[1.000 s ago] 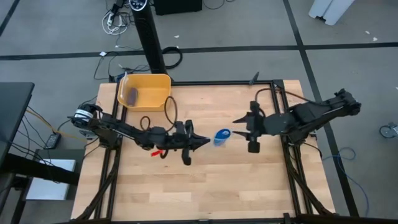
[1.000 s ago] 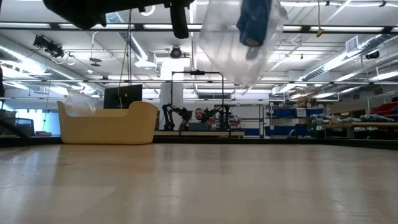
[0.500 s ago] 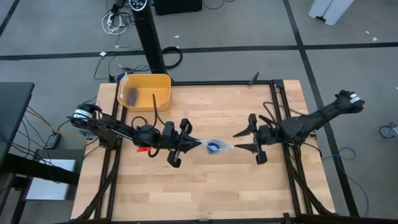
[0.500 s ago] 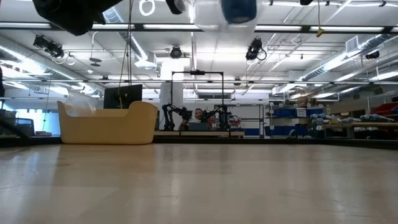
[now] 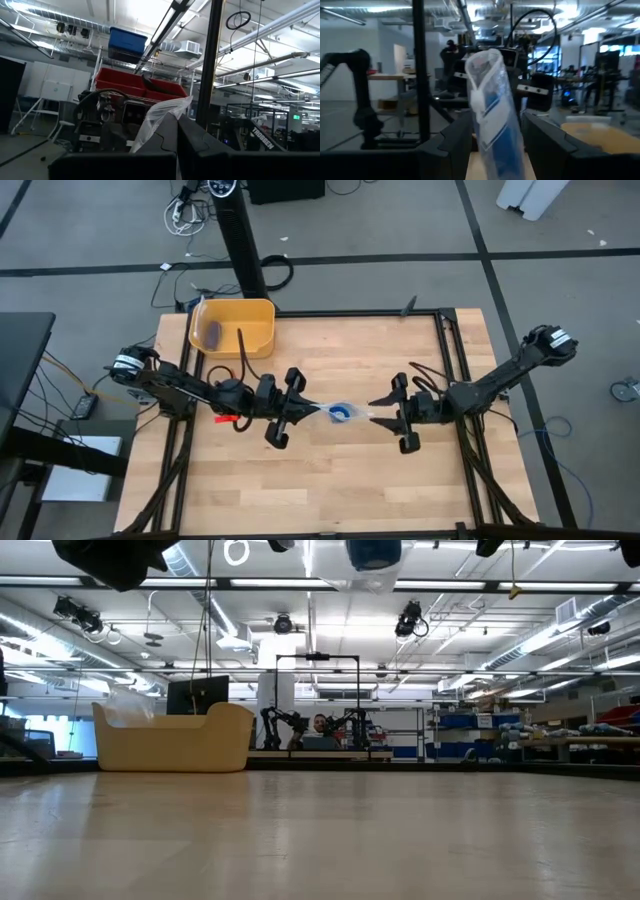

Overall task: Roll bandage
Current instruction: Close the transparent zip bag

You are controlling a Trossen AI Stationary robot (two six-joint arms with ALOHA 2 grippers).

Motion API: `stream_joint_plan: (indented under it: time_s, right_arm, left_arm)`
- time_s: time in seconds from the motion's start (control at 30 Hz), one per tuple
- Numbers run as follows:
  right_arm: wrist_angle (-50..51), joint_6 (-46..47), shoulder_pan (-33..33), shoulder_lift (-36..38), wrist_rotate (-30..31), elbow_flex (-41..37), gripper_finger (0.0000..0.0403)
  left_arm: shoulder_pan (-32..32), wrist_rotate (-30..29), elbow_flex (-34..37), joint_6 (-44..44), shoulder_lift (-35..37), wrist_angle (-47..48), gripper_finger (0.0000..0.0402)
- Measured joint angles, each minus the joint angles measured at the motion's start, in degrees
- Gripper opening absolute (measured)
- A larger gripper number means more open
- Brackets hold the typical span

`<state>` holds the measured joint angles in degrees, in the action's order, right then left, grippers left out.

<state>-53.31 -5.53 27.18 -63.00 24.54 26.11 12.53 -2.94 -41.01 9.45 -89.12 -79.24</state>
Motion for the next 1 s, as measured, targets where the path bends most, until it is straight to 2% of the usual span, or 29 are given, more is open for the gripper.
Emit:
stream_joint_plan:
  time_s: [0.1, 0.2, 0.4, 0.53, 0.7, 0.87, 1.0]
  right_arm:
    - [-3.22, -1.66, -0.27, -1.55, -0.12, 0.0, 0.0161]
    - [-4.93, -3.25, -0.42, -3.06, -0.37, 0.0, 0.0131]
    - [-7.31, -4.94, -1.07, -3.48, -0.54, 0.06, 0.0014]
    - [-2.06, -5.21, -0.95, 0.95, -0.57, 2.25, 0.0008]
    - [16.47, -4.8, -0.61, 7.26, 1.31, 7.85, 0.0004]
    - [30.77, -2.18, -0.63, 8.22, 3.11, 11.75, 0.0002]
    - [32.61, -1.83, -0.24, 8.27, 4.59, 12.4, 0.0001]
  left_arm:
    - [0.0, 0.0, 0.0, -0.12, 0.0, -0.18, 0.0]
    - [0.0, -0.01, 0.0, -0.18, 0.0, -0.15, 0.0]
    - [0.0, -0.23, 0.0, -0.67, 0.0, -0.68, 0.0]
    - [-0.02, -0.11, 0.0, -3.02, 0.04, 1.04, 0.0]
    - [-0.2, -1.75, -0.03, -3.72, 0.82, 7.1, 0.0]
    - [-0.22, -4.38, -0.07, -4.97, 0.84, 11.18, 0.0001]
    - [-0.26, -6.75, -0.13, -5.01, 1.48, 18.5, 0.0001]
